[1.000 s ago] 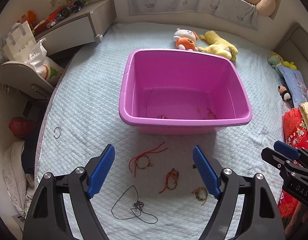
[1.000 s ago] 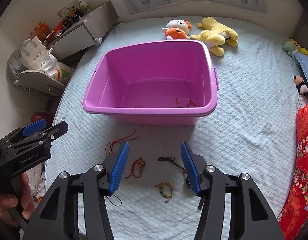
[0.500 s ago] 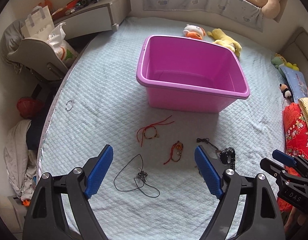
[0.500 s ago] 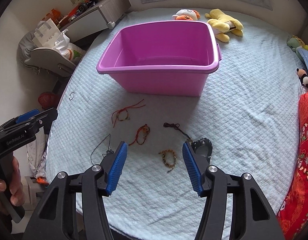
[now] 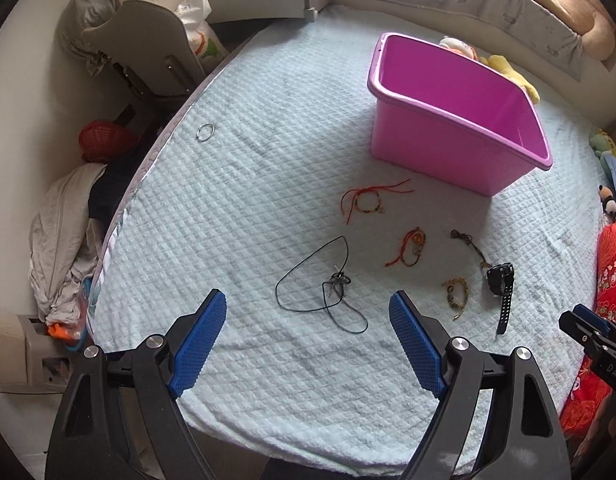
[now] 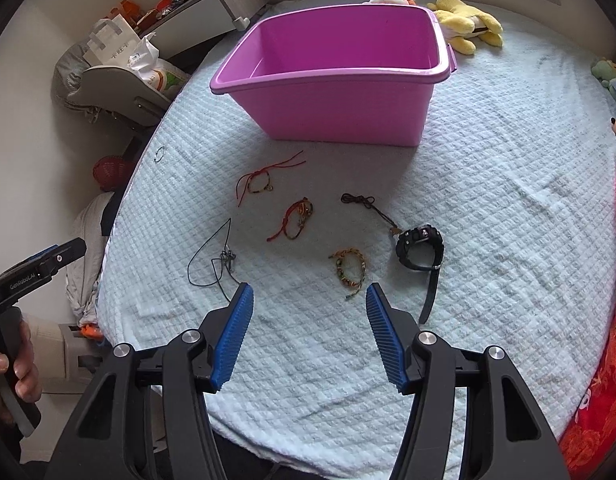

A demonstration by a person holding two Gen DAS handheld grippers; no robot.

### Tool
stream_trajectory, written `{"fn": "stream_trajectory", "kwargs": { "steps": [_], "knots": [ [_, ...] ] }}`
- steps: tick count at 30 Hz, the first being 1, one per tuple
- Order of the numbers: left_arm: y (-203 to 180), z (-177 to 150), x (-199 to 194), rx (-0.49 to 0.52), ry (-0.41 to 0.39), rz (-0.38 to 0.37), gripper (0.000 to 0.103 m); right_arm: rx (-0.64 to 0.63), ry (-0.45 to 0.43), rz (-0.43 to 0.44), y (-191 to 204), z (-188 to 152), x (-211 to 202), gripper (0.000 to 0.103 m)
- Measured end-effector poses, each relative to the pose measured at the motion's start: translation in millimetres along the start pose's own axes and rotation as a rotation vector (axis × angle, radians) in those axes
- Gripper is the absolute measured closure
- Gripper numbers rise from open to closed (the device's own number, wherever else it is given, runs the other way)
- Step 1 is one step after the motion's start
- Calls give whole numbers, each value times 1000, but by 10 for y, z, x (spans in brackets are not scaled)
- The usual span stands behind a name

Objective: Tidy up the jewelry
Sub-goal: 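Withdraw both open tools from the tub back toward the jewelry on the bed, then close the left tool on the black cord necklace while the right tool grasps the rainbow beaded bracelet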

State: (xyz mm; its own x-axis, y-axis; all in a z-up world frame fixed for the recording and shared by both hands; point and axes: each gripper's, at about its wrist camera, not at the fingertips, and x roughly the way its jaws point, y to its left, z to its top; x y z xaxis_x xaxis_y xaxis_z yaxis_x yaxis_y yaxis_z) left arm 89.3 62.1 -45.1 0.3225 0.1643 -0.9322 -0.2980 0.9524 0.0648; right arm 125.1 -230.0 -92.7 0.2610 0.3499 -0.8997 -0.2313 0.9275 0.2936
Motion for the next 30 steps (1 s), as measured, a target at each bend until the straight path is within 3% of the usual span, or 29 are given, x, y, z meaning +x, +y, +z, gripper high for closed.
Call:
{"fn": "stream_trajectory", "kwargs": {
  "steps": [7, 23, 30],
  "knots": [
    [175, -210, 85, -18, 10, -14, 21, 19, 16, -35, -2, -254, 29, 47],
    [284, -276, 510, 173, -40, -128, 21, 256, -86, -162, 327, -807, 54, 46],
    [285, -383, 764, 216, -61, -144, 21, 269, -113, -203, 409, -954, 271, 46]
  ]
}}
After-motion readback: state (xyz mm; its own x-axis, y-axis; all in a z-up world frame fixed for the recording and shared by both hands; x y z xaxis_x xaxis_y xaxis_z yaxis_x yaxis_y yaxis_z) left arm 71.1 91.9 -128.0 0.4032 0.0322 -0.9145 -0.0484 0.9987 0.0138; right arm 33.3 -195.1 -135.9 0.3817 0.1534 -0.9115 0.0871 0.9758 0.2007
